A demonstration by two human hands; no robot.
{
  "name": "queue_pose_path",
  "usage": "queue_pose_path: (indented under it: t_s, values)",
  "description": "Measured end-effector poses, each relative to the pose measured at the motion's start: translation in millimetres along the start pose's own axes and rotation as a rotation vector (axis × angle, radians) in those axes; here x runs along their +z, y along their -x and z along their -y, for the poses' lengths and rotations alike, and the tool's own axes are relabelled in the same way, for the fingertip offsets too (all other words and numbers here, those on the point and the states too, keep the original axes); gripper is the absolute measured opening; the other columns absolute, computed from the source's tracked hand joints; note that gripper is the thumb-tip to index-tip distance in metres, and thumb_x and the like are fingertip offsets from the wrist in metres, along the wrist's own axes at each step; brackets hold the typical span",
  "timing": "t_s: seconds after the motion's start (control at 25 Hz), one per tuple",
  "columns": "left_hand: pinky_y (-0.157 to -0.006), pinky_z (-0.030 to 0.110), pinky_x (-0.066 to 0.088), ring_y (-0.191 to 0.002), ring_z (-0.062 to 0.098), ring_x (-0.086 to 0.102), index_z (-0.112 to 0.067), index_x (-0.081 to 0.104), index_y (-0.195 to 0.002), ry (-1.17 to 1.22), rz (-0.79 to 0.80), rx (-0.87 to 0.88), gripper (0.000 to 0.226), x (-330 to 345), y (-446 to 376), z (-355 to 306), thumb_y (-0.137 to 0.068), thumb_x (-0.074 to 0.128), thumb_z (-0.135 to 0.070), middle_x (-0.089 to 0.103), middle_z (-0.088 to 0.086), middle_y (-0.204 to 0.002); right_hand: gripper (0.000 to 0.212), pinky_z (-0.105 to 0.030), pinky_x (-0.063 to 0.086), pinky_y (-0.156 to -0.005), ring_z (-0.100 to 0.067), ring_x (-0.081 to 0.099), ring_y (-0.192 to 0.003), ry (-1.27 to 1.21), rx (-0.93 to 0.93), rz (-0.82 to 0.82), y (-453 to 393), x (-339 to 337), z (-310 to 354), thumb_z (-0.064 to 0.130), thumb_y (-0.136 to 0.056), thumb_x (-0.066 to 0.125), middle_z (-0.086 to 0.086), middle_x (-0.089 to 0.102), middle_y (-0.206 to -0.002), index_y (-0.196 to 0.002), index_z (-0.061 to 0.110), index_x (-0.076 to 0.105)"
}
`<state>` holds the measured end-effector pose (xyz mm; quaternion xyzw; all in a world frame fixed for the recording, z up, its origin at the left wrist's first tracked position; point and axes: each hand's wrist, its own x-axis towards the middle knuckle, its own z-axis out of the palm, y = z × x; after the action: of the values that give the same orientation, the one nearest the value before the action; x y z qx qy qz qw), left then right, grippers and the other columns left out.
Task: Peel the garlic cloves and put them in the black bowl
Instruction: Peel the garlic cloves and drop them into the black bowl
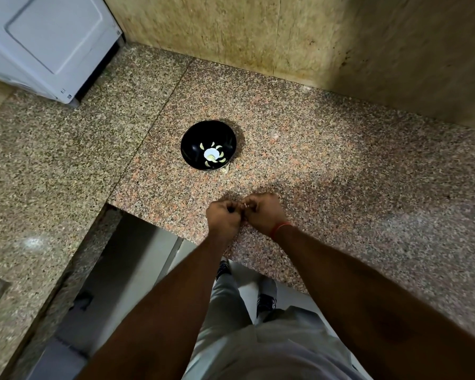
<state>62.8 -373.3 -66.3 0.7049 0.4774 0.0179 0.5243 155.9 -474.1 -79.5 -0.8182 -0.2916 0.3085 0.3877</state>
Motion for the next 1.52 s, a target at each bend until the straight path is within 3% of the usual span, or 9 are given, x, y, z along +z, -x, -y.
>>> queue_pose_path:
  t_s: [0.24,0.32,0.44,0.84,0.96,1.2,1.28,1.4,1.52]
  values:
    - [-0.048,0.017,0.053,-0.047,0.002,0.063,-0.003,0.075,-0.080,-0.049,-0.009,-0.001,0.013,2,4,-7,-0.090,0.068,0.002,0.068,0.001,-0.064,0.013,-0.042,0.065,-0.068,-0.016,0.074,-0.068,-0.142,0.089,-0.023,-6,1,-12,0.004,-0.083,0.077,0.000,0.076,-0.077,-0.089,0.014,0.081]
    - [-0.052,0.027,0.059,-0.054,0.015,0.068,-0.003,0.073,-0.079,-0.028,-0.014,0.016,0.014,1,2,-8,-0.092,0.068,-0.001,0.070,0.005,-0.067,0.015,-0.042,0.065,-0.068,-0.018,0.075,-0.069,-0.196,0.110,-0.017,-6,0,-11,0.003,-0.085,0.077,-0.002,0.078,-0.081,-0.095,0.013,0.081]
    - [-0.046,0.010,0.047,-0.056,0.010,0.061,0.003,0.072,-0.085,-0.098,0.028,0.082,0.008,0,5,-17,-0.091,0.067,0.002,0.065,0.002,-0.067,0.013,-0.043,0.065,-0.068,-0.022,0.074,-0.072,-0.254,0.170,-0.087,-3,1,-6,0.001,-0.086,0.075,-0.004,0.076,-0.082,-0.086,0.013,0.079]
    - [-0.050,0.003,0.039,-0.060,-0.003,0.050,-0.009,0.070,-0.085,-0.293,0.062,0.234,0.010,-3,9,-24,-0.093,0.068,-0.004,0.055,-0.013,-0.067,0.021,-0.039,0.065,-0.072,-0.021,0.076,-0.082,-0.436,0.324,-0.166,5,7,-5,0.000,-0.088,0.072,-0.003,0.078,-0.087,-0.085,0.019,0.080]
    - [-0.048,0.006,0.039,-0.057,0.004,0.048,-0.010,0.062,-0.079,-0.287,0.023,0.210,0.020,-4,11,-25,-0.093,0.062,0.004,0.052,-0.008,-0.065,0.012,-0.034,0.064,-0.065,-0.021,0.075,-0.075,-0.453,0.351,-0.160,5,8,3,0.004,-0.088,0.075,-0.005,0.078,-0.082,-0.083,0.015,0.079]
    - [-0.055,0.027,0.033,-0.059,0.018,0.051,-0.004,0.064,-0.083,-0.387,-0.051,0.277,0.020,4,16,-24,-0.100,0.053,-0.010,0.062,0.008,-0.073,0.011,-0.027,0.061,-0.065,-0.016,0.069,-0.072,-0.369,0.394,-0.240,1,10,15,0.006,-0.083,0.076,-0.003,0.075,-0.076,-0.075,0.015,0.078]
    - [-0.052,0.025,0.034,-0.061,0.022,0.055,-0.007,0.060,-0.081,-0.358,-0.061,0.298,0.020,0,18,-28,-0.100,0.055,-0.013,0.061,0.006,-0.071,0.009,-0.031,0.062,-0.065,-0.021,0.070,-0.074,-0.366,0.414,-0.252,-1,6,15,0.002,-0.083,0.074,-0.006,0.074,-0.077,-0.078,0.009,0.077]
    - [-0.047,0.013,0.038,-0.055,0.005,0.044,-0.008,0.058,-0.081,-0.404,-0.029,0.311,0.018,-13,18,-32,-0.099,0.056,-0.011,0.047,-0.008,-0.064,0.015,-0.045,0.065,-0.074,-0.027,0.075,-0.080,-0.379,0.399,-0.186,-9,1,13,-0.002,-0.083,0.071,-0.008,0.077,-0.081,-0.079,0.010,0.078]
    - [-0.052,0.008,0.038,-0.057,0.000,0.042,-0.005,0.061,-0.087,-0.451,-0.031,0.306,0.020,-15,12,-24,-0.103,0.049,-0.010,0.051,-0.004,-0.070,0.016,-0.045,0.065,-0.076,-0.027,0.076,-0.081,-0.432,0.416,-0.188,-15,-3,18,-0.003,-0.087,0.068,-0.012,0.078,-0.091,-0.087,0.010,0.078]
